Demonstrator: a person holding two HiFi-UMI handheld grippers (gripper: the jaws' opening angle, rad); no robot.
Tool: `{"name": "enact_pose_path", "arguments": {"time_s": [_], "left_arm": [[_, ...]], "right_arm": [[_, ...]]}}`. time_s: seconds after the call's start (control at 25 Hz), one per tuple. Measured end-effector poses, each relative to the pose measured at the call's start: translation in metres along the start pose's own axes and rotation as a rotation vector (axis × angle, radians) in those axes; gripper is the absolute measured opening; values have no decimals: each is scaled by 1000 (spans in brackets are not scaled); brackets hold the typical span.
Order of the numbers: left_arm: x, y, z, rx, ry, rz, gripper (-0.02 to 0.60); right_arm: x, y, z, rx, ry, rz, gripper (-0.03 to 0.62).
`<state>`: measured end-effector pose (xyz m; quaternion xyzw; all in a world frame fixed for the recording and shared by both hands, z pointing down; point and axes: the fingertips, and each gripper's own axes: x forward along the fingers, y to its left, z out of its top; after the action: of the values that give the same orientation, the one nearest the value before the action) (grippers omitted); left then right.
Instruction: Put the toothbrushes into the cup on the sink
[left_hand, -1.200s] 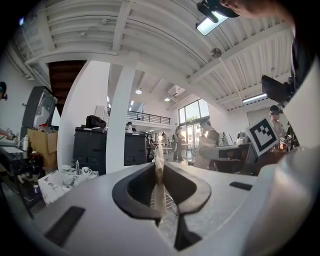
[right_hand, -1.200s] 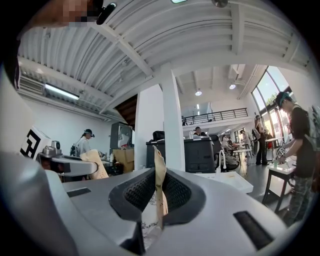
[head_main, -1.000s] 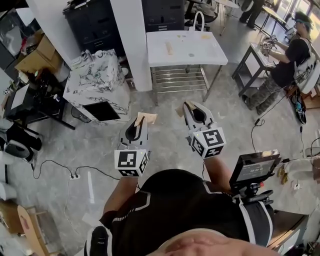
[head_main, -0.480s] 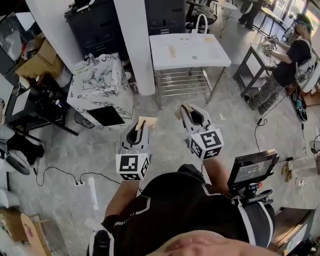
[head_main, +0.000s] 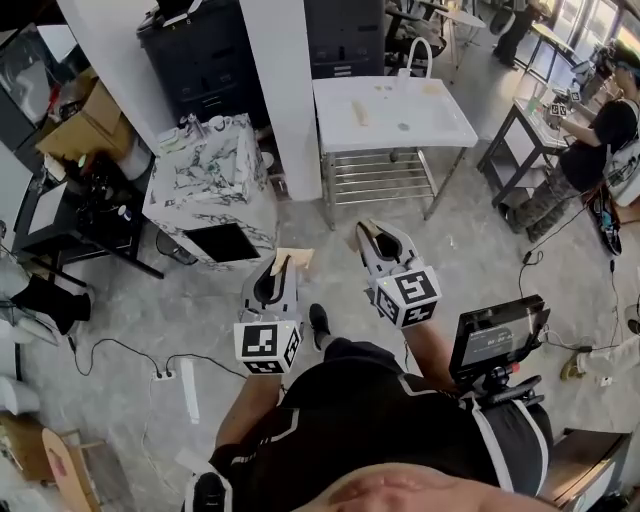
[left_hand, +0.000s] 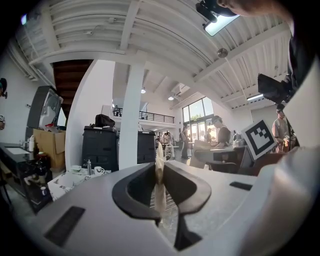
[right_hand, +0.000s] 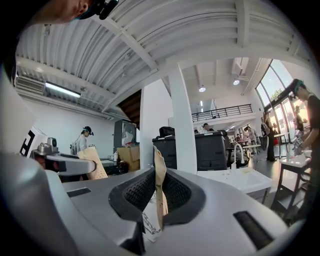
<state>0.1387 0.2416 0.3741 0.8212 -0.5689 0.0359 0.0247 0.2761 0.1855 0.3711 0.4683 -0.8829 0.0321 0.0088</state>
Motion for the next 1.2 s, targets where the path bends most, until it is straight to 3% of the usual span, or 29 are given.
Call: {"name": "enact_pose_path", "arguments": {"time_s": [0.52,1.2], "left_arm": [[86,104,16,52,25,76,54],[178,189,0,36,111,57,54]], "right_arm": [[152,-6,18,1,-22,99,48],[253,-32,12,37,-4,89,49]]}}
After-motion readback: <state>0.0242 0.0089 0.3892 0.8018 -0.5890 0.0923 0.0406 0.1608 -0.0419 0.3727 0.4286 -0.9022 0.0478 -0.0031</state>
